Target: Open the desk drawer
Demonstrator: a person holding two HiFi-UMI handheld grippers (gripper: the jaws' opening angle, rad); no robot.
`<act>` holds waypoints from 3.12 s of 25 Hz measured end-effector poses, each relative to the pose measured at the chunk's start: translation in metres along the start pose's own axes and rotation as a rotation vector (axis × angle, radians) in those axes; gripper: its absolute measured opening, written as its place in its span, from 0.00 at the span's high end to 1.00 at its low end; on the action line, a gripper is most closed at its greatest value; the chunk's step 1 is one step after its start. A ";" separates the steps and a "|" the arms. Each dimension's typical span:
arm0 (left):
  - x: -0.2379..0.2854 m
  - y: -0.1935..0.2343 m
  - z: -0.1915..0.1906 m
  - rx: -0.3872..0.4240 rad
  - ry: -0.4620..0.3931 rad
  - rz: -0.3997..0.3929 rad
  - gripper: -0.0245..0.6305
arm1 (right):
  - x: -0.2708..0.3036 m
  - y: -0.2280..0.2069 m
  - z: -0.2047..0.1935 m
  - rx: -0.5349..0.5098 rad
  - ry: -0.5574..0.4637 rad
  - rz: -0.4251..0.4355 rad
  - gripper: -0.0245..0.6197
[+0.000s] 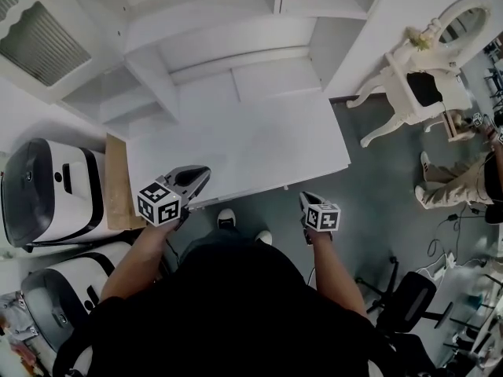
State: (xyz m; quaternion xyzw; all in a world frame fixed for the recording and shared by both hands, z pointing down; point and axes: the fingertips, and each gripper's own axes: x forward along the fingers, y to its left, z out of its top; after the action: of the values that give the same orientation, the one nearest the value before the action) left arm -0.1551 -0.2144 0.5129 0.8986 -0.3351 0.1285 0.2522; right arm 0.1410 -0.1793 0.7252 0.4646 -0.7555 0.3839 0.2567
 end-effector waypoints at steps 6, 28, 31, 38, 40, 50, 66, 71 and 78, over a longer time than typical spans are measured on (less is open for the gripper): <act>0.004 0.020 0.002 -0.012 0.025 0.003 0.93 | 0.032 -0.014 -0.022 0.004 0.113 -0.030 0.88; -0.001 0.046 -0.028 -0.052 0.129 0.090 0.93 | 0.133 -0.046 -0.078 -0.037 0.305 -0.014 0.81; -0.002 0.049 -0.035 -0.063 0.143 0.094 0.93 | 0.143 -0.047 -0.084 -0.028 0.314 -0.016 0.80; 0.002 0.048 -0.041 -0.085 0.161 0.092 0.93 | 0.157 -0.052 -0.091 -0.034 0.339 -0.012 0.79; 0.003 0.047 -0.041 -0.087 0.166 0.087 0.93 | 0.160 -0.053 -0.095 -0.036 0.352 -0.010 0.79; 0.006 0.048 -0.045 -0.092 0.189 0.087 0.93 | 0.178 -0.053 -0.100 -0.045 0.374 -0.023 0.79; 0.012 0.040 -0.055 -0.105 0.218 0.061 0.93 | 0.189 -0.055 -0.098 -0.067 0.395 -0.051 0.85; 0.012 0.036 -0.062 -0.107 0.225 0.055 0.93 | 0.190 -0.056 -0.099 -0.078 0.420 -0.068 0.85; 0.007 0.028 -0.067 -0.106 0.225 0.049 0.93 | 0.187 -0.058 -0.102 -0.080 0.450 -0.094 0.85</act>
State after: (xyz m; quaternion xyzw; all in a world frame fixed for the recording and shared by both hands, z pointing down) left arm -0.1725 -0.2004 0.5821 0.8556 -0.3328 0.2165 0.3322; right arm 0.1141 -0.2063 0.9428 0.3914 -0.6714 0.4352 0.4546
